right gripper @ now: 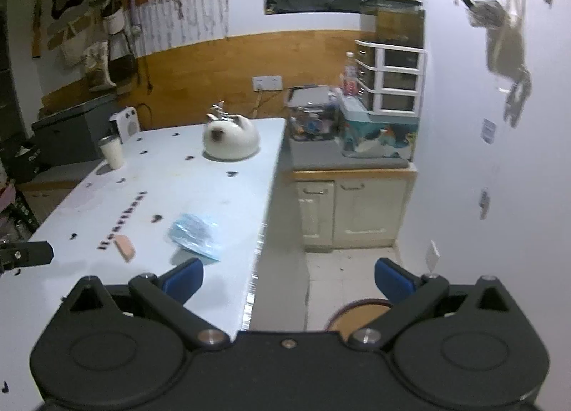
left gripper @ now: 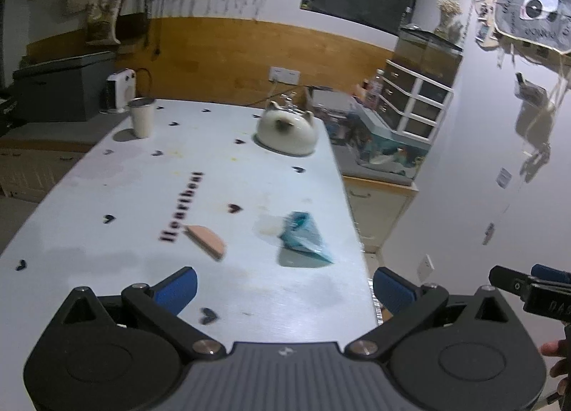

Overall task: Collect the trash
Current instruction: 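Move both tools over the table toward the cardboard piece and plastic bag, then grasp the pink cardboard piece with the left tool while the right tool grasps the blue-white bag, then lift and carry the cardboard with the left tool while the right tool carries the bag to the wastebasket, then open the left tool over the wastebasket while the right tool releases the bag, then raise both tools away from the wastebasket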

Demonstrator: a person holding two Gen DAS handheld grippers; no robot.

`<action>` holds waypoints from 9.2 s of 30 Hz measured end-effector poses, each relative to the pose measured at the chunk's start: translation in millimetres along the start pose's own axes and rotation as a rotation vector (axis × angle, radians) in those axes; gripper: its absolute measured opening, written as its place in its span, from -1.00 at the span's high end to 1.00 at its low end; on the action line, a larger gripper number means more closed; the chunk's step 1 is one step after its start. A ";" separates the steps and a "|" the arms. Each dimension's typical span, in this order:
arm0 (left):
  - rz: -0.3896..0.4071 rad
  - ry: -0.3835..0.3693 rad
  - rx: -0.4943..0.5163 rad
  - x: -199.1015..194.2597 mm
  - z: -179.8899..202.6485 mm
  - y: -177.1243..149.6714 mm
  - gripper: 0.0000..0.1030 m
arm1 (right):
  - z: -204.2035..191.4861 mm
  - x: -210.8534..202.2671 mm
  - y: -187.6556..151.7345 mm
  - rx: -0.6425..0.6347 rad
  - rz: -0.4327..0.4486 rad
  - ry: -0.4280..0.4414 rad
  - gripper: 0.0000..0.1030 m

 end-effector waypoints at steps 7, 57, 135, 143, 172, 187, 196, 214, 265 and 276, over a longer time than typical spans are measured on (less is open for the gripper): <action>0.001 0.022 -0.014 11.3 -46.8 9.6 -1.00 | -56.4 17.3 5.0 -0.020 0.017 0.034 -1.00; -0.334 0.388 -0.137 289.6 -116.1 -30.6 -1.00 | -186.9 252.9 -75.7 -0.766 -0.016 0.030 -0.89; -0.147 -0.007 0.004 69.3 -11.9 -20.2 0.48 | -105.9 69.0 -21.2 -0.013 -0.123 0.159 0.22; -0.148 -0.005 0.026 82.0 48.6 -23.7 0.49 | -48.2 64.1 -15.8 -0.040 -0.108 0.131 0.23; -0.389 -0.170 0.086 231.8 269.7 -97.1 0.49 | 211.0 124.6 -55.9 0.045 -0.229 -0.055 0.22; -0.824 -0.239 0.058 333.0 305.3 -225.0 0.48 | 278.0 183.2 -153.6 0.184 -0.467 -0.150 0.22; -1.020 -0.207 -0.088 399.1 302.2 -286.1 0.48 | 283.0 228.0 -193.9 0.238 -0.558 -0.138 0.22; -1.002 -0.207 0.145 425.0 301.5 -322.0 0.15 | 287.0 300.0 -247.2 0.354 -0.667 -0.089 0.21; -0.581 -0.094 0.144 282.5 255.4 -137.4 -1.00 | 254.9 206.9 -115.1 0.203 -0.486 0.001 -1.00; -0.447 -0.077 0.123 206.2 242.0 -86.8 -1.00 | 229.8 135.7 -67.1 0.145 -0.390 0.014 -1.00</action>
Point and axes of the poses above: each gripper's, at about its wrist camera, not at the fingertips, and x roughly the way its jaws point, z to its right, y to its top, the point moved 4 cm from there along x, roughly the way its jaws point, and after that the axes turned 9 degrees about z, right-handed, at the moved point
